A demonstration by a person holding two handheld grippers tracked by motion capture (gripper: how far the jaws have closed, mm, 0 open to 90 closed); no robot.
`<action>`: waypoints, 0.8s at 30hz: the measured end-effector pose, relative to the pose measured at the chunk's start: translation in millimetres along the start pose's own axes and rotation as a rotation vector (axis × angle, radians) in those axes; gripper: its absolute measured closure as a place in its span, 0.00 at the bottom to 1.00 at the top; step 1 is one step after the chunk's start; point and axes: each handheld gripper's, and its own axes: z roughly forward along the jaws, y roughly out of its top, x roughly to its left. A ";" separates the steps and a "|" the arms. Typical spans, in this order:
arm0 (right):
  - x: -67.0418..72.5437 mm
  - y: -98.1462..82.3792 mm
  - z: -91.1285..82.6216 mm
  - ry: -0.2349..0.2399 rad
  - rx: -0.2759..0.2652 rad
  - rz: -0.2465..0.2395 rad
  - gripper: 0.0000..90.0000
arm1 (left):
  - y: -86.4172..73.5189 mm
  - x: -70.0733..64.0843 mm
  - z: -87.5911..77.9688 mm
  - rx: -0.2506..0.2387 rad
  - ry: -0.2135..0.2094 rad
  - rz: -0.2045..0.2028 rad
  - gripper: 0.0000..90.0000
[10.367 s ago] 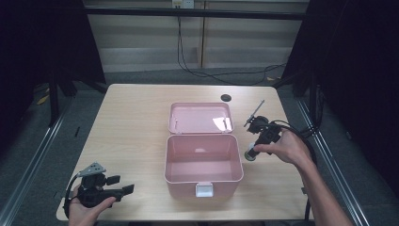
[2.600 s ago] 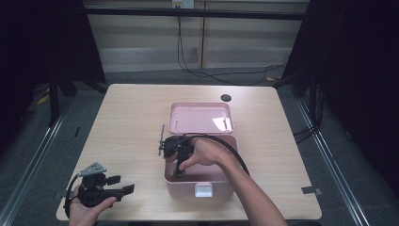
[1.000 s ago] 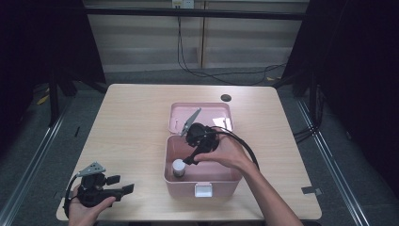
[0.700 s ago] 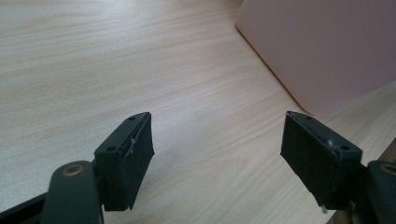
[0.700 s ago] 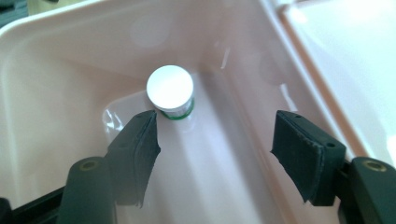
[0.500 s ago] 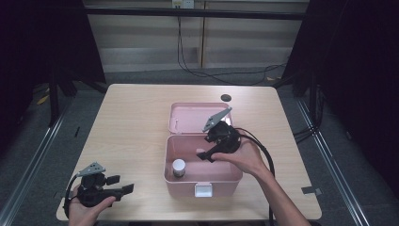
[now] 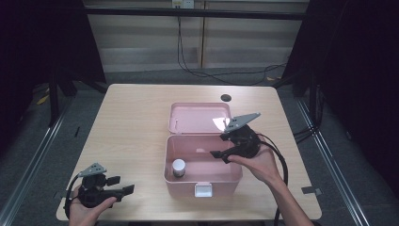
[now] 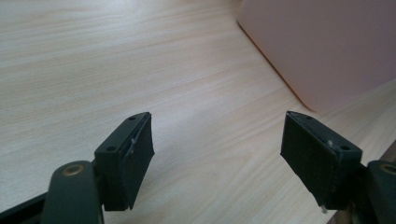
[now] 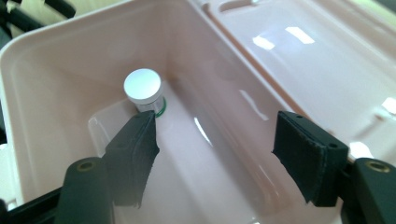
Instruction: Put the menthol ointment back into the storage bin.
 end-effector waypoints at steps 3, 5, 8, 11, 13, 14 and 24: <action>-2.6 -8.4 -12.9 -0.031 -0.048 0.024 0.32 | -0.5 0.9 -0.8 -0.005 0.004 -0.009 0.28; -3.7 -12.9 -19.7 -0.063 -0.080 0.030 0.31 | -0.6 1.7 -1.6 -0.005 0.007 -0.004 0.28; -4.1 -24.1 -28.8 -0.095 -0.109 0.038 0.31 | -0.7 1.3 -2.6 -0.010 0.005 -0.009 0.28; -5.3 -35.5 -38.3 -0.124 -0.159 0.070 0.31 | -1.1 2.8 -4.0 -0.017 0.007 -0.019 0.28; -6.7 -43.1 -44.0 -0.143 -0.179 0.093 0.31 | -1.0 3.1 -4.9 -0.022 0.010 -0.021 0.28; -7.5 -47.2 -46.6 -0.153 -0.182 0.105 0.31 | -0.9 3.3 -5.1 -0.020 0.007 -0.022 0.28; -19.0 -92.8 -64.5 -0.275 -0.244 0.229 0.30 | -0.6 3.0 -4.8 -0.023 0.010 -0.020 0.28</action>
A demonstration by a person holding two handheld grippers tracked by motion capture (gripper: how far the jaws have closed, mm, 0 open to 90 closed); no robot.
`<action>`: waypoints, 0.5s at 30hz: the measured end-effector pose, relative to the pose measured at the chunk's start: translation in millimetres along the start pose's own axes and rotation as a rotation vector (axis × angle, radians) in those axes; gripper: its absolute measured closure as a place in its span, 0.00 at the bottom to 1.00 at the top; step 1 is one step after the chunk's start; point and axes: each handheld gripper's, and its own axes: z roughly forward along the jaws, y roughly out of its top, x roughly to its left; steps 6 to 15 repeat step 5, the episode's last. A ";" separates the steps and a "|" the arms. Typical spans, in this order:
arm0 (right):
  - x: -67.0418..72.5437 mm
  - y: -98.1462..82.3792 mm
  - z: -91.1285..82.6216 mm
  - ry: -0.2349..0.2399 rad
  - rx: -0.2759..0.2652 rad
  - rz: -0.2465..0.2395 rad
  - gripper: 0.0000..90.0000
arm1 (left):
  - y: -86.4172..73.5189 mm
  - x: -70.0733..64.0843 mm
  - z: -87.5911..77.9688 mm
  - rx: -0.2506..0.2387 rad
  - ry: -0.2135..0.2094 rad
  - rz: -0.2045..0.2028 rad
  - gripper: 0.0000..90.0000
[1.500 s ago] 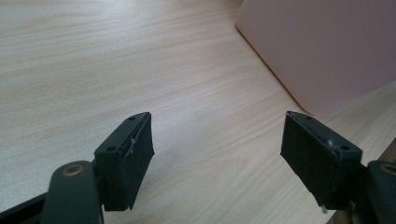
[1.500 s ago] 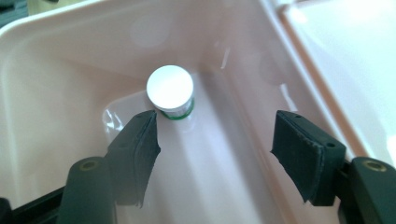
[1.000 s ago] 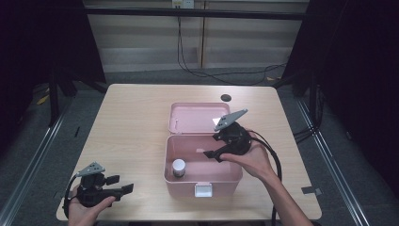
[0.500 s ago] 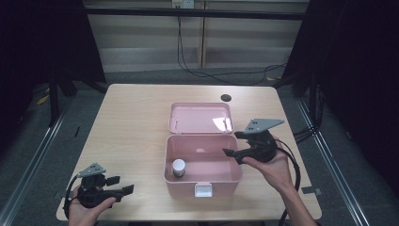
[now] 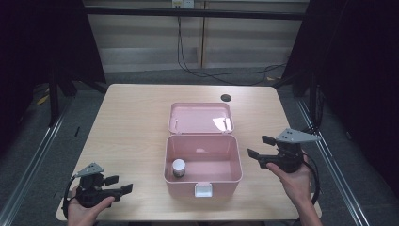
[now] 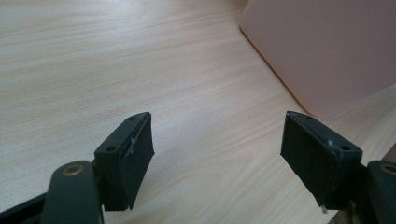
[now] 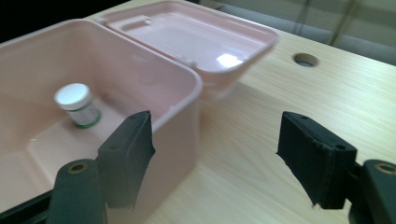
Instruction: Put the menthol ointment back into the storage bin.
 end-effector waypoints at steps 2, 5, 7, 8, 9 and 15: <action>-4.8 -7.8 -1.0 -0.005 0.011 0.030 0.29 | 0.1 0.2 0.0 0.001 -0.001 -0.001 0.28; -11.7 -17.8 -4.2 -0.038 0.042 0.036 0.27 | -0.1 0.1 0.4 0.002 0.003 -0.002 0.28; -11.7 -17.8 -4.2 -0.038 0.042 0.036 0.27 | -0.1 0.1 0.4 0.002 0.003 -0.002 0.28; -11.7 -17.8 -4.2 -0.038 0.042 0.036 0.27 | -0.1 0.1 0.4 0.002 0.003 -0.002 0.28; -11.7 -17.8 -4.2 -0.038 0.042 0.036 0.27 | -0.1 0.1 0.4 0.002 0.003 -0.002 0.28; -11.7 -17.8 -4.2 -0.038 0.042 0.036 0.27 | -0.1 0.1 0.4 0.002 0.003 -0.002 0.28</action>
